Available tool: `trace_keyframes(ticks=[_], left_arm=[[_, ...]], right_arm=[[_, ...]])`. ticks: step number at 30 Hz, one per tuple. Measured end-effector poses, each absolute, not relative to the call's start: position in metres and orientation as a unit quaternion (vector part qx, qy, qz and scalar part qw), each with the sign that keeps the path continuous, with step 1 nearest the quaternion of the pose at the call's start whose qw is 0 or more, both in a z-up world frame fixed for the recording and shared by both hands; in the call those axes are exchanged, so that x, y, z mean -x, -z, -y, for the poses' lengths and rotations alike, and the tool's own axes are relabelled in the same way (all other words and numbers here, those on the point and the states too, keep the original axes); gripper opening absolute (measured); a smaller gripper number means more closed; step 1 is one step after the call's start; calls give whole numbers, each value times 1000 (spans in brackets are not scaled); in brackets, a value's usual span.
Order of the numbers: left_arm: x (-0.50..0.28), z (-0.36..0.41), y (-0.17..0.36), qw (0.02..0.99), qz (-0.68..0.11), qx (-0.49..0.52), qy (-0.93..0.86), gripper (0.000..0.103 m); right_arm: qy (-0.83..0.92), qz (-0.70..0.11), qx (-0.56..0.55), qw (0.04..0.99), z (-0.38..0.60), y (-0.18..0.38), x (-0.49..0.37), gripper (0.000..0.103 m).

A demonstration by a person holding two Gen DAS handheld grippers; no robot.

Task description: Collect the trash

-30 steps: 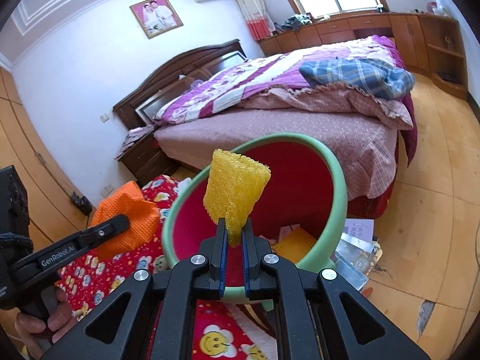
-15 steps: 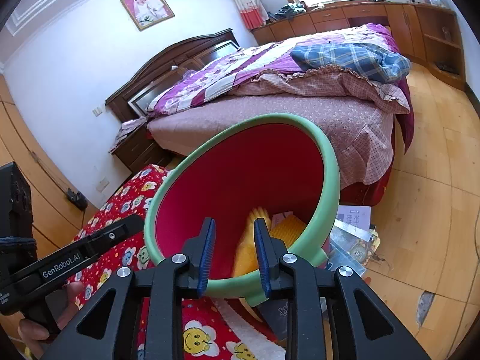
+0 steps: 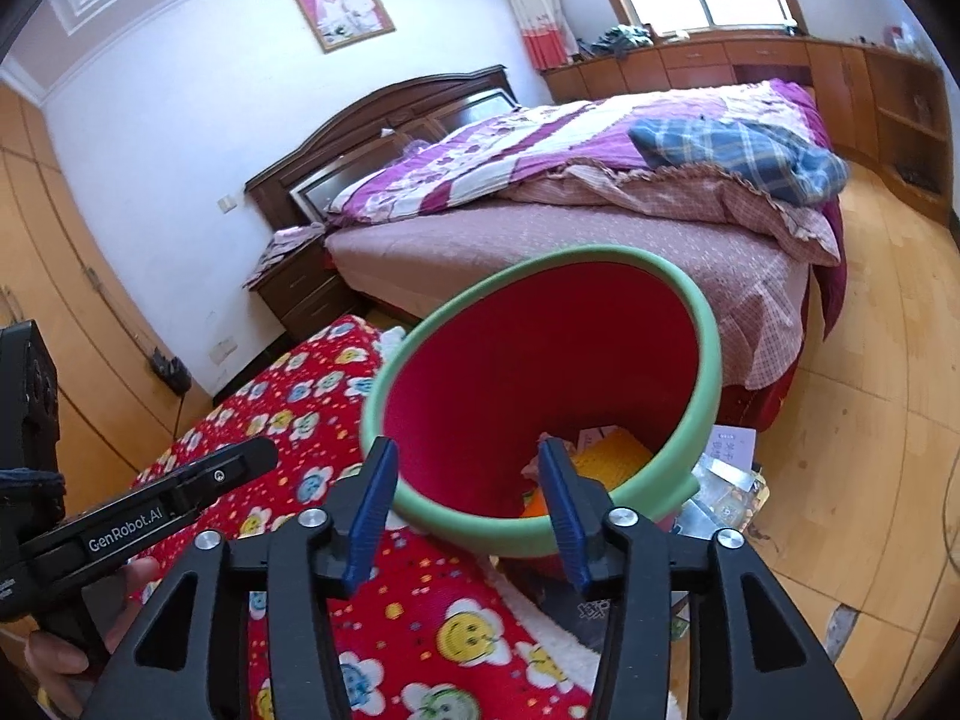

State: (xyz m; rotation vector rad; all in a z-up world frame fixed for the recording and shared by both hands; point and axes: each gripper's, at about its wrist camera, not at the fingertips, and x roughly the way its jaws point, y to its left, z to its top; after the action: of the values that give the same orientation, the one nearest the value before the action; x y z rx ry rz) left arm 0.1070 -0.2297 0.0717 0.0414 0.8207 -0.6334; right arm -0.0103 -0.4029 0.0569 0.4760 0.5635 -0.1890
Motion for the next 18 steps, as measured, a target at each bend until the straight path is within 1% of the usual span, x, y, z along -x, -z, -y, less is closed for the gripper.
trace_keyframes(ticks=[5,7,9,18], left_arm=[[-96,203,-78,877,-388,-9,281,39],[-91,193,-79,881,-388,-7,271,39],[-85,180,-80,885,-388,-2,258,39],[-62,130,-87,904,-378,15,198,39]], right_arm=[[73,-273,-217,934,381,-66,14,57],[65,-273,-210,936,371,-68,15,63],[55,-272,-202,939,360,-71,16,66],[9,-265,-170,949,314,-81,25,72]])
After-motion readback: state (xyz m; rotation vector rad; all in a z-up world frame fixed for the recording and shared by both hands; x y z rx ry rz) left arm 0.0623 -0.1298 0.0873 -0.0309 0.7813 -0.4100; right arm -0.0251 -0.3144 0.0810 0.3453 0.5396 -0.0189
